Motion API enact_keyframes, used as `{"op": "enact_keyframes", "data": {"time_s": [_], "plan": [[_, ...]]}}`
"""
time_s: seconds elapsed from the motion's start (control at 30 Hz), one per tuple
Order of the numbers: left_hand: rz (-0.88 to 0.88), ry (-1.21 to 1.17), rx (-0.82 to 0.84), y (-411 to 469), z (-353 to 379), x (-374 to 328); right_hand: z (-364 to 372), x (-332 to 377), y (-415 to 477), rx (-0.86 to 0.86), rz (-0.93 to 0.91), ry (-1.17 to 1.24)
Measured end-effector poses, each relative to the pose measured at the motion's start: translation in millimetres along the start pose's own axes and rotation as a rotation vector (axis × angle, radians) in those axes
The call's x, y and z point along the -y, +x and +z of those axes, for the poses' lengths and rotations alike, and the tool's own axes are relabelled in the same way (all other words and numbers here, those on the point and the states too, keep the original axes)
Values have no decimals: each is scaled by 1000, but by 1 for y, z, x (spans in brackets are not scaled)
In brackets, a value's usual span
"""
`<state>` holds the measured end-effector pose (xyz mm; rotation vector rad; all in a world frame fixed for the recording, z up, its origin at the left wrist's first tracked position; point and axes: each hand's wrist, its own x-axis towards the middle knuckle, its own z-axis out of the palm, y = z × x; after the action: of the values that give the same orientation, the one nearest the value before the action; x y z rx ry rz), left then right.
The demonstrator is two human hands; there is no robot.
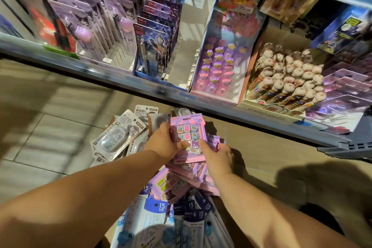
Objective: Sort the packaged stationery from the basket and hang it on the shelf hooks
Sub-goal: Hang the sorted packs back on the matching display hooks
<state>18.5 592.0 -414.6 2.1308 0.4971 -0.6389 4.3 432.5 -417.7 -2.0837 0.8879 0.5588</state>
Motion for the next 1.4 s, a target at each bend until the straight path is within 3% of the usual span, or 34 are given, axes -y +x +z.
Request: {"op": "enact_keyframes", "data": {"time_s": [0.23,0.5,0.77,0.93,1.4], "plan": [[-60,-60,19,2,3,-1,3,9,1,79,102,-11],[-62,-164,76,1,1,-4,3,5,-1,86,35,-18],[-80,-418,166,0,4,2,7,1,-8,205,84,265],[-56,-435,186,-2,5,5,14,0,-7,223,124,411],[57,-584,181,-17,17,-1,-8,-19,8,345,-17,554]]}}
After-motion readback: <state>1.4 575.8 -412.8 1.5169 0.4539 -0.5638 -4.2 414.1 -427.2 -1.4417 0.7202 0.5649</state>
